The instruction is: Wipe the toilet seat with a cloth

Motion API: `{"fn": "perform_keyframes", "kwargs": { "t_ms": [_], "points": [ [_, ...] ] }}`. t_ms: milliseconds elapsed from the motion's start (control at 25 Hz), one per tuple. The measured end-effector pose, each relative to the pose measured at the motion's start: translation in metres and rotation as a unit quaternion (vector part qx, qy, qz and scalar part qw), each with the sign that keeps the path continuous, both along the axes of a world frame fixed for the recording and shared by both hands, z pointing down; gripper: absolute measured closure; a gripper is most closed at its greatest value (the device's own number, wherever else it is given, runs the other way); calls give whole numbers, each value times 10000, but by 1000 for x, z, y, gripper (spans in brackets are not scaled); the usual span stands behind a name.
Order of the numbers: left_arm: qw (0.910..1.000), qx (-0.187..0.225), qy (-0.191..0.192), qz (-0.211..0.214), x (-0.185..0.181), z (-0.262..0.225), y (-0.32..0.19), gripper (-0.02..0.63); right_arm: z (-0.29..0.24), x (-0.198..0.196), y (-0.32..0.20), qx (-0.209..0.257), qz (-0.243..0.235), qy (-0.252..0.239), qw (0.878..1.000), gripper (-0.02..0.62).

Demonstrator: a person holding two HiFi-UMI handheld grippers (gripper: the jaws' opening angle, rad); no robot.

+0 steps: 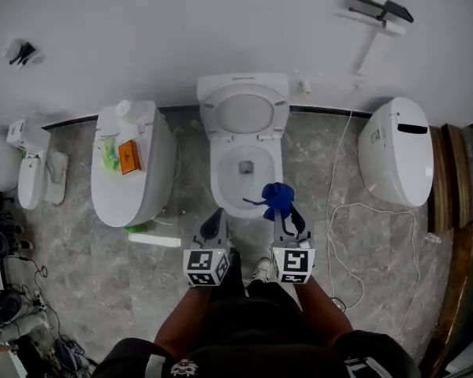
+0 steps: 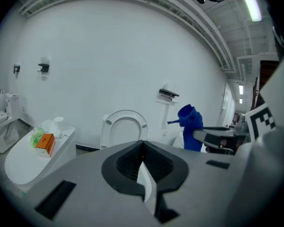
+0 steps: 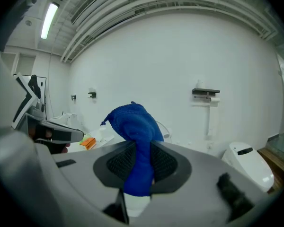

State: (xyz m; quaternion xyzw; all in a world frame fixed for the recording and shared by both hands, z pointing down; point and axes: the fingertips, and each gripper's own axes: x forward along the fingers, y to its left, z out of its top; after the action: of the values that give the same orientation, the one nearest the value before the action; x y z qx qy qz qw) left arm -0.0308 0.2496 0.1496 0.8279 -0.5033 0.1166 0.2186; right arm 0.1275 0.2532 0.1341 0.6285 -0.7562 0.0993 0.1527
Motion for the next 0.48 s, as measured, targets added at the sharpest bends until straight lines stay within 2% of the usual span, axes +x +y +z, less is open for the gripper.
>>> {"fn": "perform_keyframes", "kwargs": {
  "t_ms": [120, 320, 480],
  "points": [
    [9999, 27, 99, -49, 1, -12, 8, 597, -14, -3, 7, 110, -105, 1, 9999, 505],
    [9994, 293, -31, 161, 8, -34, 16, 597, -29, -6, 14, 296, -172, -58, 9994, 505],
    [9984, 484, 45, 275, 13, -49, 18, 597, -36, -9, 17, 366, -220, -114, 9990, 505]
  ]
}}
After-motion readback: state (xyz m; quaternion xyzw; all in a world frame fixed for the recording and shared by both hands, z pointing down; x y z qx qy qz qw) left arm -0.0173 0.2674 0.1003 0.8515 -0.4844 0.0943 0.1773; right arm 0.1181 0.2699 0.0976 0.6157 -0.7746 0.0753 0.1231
